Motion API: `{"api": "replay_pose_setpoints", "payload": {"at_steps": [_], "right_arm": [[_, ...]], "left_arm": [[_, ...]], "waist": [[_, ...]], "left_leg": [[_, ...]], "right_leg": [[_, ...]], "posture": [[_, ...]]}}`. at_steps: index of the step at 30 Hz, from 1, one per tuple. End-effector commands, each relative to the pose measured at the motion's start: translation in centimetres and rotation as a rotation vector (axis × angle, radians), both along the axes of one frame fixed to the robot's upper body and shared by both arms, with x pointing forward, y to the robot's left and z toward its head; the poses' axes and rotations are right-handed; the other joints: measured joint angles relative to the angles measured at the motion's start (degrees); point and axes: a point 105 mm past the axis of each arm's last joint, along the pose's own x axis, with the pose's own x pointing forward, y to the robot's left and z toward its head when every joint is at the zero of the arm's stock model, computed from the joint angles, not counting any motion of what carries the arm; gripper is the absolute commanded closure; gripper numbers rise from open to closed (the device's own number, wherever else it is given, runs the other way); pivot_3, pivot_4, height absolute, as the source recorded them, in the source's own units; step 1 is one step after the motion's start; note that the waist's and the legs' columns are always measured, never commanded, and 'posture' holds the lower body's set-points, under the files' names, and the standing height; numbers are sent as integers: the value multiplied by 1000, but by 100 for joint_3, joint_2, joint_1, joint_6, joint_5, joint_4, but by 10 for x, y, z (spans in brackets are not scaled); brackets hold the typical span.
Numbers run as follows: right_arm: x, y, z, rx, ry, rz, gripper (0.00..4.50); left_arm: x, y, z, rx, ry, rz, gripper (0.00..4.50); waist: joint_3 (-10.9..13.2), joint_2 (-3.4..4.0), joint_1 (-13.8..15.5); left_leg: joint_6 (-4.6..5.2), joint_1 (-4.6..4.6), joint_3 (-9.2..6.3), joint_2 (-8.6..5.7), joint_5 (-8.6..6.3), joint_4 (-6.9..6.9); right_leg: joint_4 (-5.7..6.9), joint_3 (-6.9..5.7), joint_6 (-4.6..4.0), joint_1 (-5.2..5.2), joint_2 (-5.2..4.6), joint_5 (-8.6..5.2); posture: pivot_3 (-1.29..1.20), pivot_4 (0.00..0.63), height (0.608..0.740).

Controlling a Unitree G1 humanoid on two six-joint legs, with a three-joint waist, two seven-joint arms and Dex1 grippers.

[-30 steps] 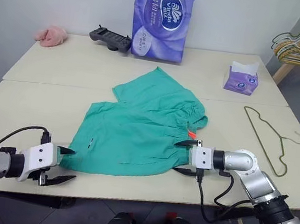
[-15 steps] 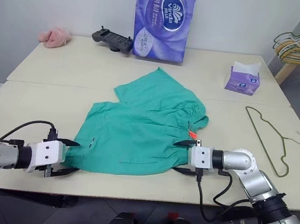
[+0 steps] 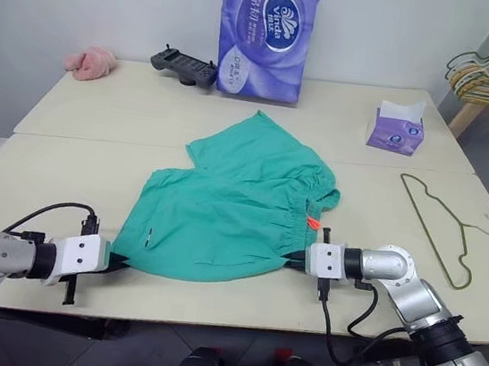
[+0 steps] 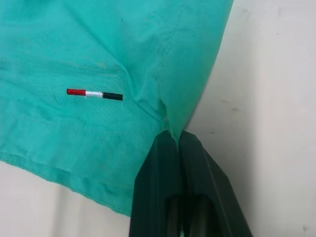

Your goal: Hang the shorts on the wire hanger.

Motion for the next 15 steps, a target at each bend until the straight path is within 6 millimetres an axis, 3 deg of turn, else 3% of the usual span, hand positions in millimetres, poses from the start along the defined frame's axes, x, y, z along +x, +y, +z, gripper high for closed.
{"api": "replay_pose_setpoints", "payload": {"at_steps": [1,4,6,12,15], "right_arm": [[0,-7,13,-20,-41,17,4500],[-5,-18,16,-51,16,28,4500],[4,-22,21,-60,27,5,4500],[101,-39,58,-18,-113,-287,4500],[127,-44,78,3,-196,-376,4500]], "left_arm": [[0,0,-4,-13,53,44,4470],[0,-22,6,-82,123,9,4470],[11,-36,14,-114,122,-9,4470],[131,-70,54,-128,-212,64,4470],[162,-88,75,-145,-290,66,4470]], "waist": [[0,0,4],[2,-1,10],[4,-5,13],[0,-44,4],[-15,-70,-21]], "left_leg": [[0,-1,-2,-1,0,1],[0,-7,-7,-2,0,4],[0,-14,-12,-2,0,7],[-39,-33,-8,-13,37,15],[-92,-57,-1,-15,66,2]], "right_leg": [[0,-1,0,0,8,0],[-1,-3,1,1,10,0],[-6,-6,1,0,11,0],[-6,-22,-30,-12,34,42],[-1,-19,-37,-48,33,47]], "posture": [[137,148,740],[131,143,740],[130,142,740],[117,125,740],[99,119,740]]}}
